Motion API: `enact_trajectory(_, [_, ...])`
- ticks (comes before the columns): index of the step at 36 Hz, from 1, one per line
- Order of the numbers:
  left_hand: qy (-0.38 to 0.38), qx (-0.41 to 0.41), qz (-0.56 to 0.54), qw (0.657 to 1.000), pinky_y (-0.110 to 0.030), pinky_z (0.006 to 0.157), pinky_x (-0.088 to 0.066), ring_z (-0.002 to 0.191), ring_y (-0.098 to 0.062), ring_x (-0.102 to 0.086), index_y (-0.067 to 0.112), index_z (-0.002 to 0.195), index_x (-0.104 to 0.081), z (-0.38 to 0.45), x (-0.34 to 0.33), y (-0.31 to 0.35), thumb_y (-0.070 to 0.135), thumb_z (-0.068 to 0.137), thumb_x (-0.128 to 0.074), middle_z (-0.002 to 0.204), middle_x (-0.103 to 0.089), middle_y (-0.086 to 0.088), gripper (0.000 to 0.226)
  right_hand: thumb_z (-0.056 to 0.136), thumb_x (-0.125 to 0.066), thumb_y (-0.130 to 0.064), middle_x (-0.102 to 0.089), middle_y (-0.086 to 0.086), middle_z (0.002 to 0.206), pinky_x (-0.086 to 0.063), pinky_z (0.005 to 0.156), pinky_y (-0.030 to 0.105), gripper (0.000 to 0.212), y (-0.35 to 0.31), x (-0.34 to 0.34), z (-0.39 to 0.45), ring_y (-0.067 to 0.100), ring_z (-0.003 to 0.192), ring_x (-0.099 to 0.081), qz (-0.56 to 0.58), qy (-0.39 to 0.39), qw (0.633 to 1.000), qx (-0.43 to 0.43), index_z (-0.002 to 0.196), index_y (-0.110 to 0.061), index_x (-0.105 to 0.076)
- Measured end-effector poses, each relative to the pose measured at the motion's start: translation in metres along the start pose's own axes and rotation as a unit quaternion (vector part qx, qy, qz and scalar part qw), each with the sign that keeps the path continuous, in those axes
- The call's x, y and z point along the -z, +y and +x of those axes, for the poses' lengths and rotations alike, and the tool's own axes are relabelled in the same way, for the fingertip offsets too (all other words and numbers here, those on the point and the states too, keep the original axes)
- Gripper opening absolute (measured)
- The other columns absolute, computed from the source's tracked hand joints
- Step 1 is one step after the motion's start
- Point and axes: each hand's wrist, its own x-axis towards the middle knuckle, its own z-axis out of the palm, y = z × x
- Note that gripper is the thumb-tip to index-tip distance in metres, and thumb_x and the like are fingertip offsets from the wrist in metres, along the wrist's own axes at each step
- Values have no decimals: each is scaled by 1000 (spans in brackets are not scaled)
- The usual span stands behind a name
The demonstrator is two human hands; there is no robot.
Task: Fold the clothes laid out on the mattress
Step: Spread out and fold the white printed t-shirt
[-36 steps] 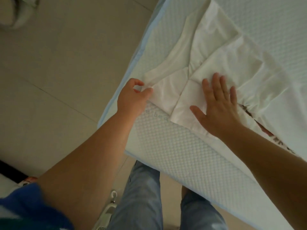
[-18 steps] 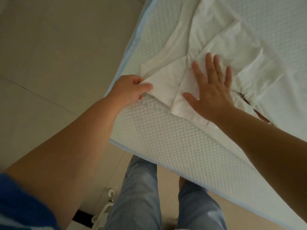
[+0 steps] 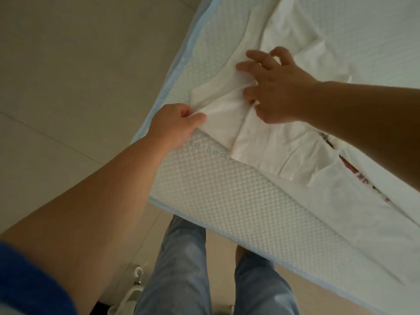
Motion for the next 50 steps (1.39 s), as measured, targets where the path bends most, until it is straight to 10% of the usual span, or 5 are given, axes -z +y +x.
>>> enact_trajectory(20, [75,6,33,997,-26,52,-33,62,-8,-51,26,82,-58,-12,-7,3,41,80,-59,71,-56,9,15,83,-56,-32,-37,11,144,-14,107,49,31,27,3,3,31,136,-23,82,73,990,-87,109,-18,-65])
enact_trajectory(24, [199,-102,70,972,-30,68,-36,81,-26,-56,14,100,-63,-30,-12,21,30,79,-65,92,-57,-8,27,76,-65,-37,-42,13,135,-26,100,48,60,17,-1,-11,36,124,-35,134,133,968,-166,129,-15,-48])
enact_trajectory(28, [133,-261,72,953,-34,74,-42,84,-31,-60,10,97,-69,-39,-31,59,17,78,-62,90,-62,-13,21,73,-69,-40,-45,17,123,-36,89,45,66,4,-15,-27,36,109,-44,158,124,943,-266,125,-9,-44])
enact_trajectory(41, [44,-315,298,900,-36,86,-35,111,-26,-46,9,141,-33,6,-86,100,26,82,-50,151,-26,-1,64,84,-48,-14,-53,-8,94,-32,61,-2,24,18,-18,-47,-3,72,-45,453,285,730,-425,106,-15,-57])
enact_trajectory(50, [65,-231,57,969,-21,69,-32,91,-21,-59,14,94,-72,15,-62,98,12,85,-49,98,-67,-5,24,92,-55,-23,-58,4,121,-34,93,20,35,-17,-24,-46,18,115,-50,446,183,843,-239,126,-15,-59])
